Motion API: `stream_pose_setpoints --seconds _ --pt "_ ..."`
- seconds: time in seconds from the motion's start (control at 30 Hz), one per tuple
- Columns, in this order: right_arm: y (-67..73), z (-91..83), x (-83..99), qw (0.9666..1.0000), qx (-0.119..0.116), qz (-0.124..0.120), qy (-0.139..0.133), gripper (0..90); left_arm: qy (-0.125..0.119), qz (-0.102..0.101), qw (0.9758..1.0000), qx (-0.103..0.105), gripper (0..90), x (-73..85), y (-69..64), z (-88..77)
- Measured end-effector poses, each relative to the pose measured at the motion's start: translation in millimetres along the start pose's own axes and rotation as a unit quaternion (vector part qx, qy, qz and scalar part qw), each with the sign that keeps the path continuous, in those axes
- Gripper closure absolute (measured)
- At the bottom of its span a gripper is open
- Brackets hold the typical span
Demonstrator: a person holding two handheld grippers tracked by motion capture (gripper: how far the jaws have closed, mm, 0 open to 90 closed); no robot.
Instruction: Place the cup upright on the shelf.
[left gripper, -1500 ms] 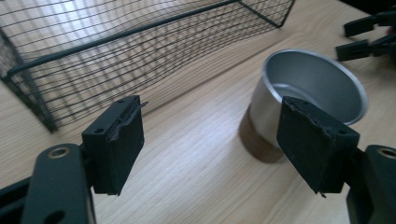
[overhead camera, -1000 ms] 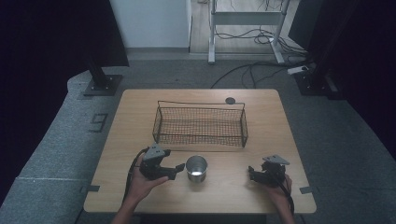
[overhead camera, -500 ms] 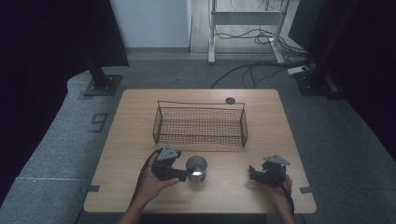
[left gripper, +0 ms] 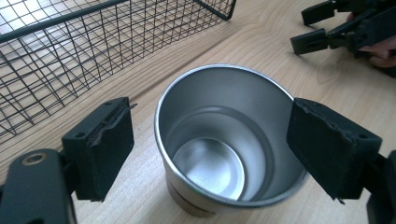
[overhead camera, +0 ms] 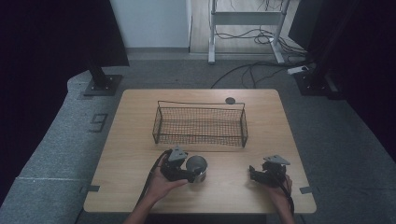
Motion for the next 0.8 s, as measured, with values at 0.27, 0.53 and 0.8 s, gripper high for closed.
stream_pose_setpoints --seconds 0.27,0.53,0.8 --pt "-1.1 0.3 -0.2 1.0 0.004 0.004 -0.001 12.4 0.004 0.005 1.0 -0.004 14.8 -0.1 -2.0 6.8" --pt "-1.4 0.3 -0.2 1.0 0.005 0.004 -0.001 12.5 0.005 0.013 0.9998 -0.015 14.7 1.5 -2.9 15.1" --pt "-1.5 0.3 -0.2 1.0 0.005 0.005 -0.001 12.5 0.001 0.018 0.9997 -0.018 15.3 0.1 -4.2 16.6"
Point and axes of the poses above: each handheld gripper's, and its own axes: z roughly forward along the jaws, x roughly out of its underside, y roughly to its left, the point moved 9 cm from there along z, roughly forward along the jaws, and after that the axes turned 9 degrees about -y, right-handed, at the moved point
